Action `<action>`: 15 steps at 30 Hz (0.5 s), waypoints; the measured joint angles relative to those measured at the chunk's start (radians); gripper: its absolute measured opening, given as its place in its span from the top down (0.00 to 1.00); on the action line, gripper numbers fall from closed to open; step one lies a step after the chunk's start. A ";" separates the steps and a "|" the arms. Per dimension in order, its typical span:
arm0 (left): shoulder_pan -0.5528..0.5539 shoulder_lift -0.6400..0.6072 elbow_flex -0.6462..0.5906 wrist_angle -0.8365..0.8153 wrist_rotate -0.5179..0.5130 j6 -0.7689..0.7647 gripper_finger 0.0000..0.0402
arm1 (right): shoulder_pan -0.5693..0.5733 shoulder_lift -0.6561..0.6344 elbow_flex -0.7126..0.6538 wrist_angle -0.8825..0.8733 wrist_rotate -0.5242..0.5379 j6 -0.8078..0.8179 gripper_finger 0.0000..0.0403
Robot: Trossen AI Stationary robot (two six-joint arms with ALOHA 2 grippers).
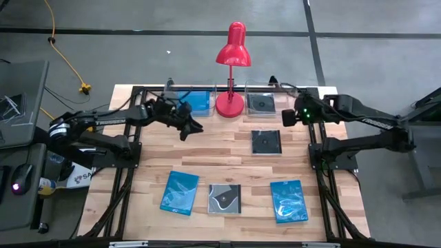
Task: Pick & place jewel cases by type
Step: Put the right black cd case into the right transparent bin
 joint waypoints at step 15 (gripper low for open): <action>-0.067 0.459 0.000 0.710 0.116 -0.399 0.70 | 0.163 0.166 0.000 -0.255 0.110 0.271 0.23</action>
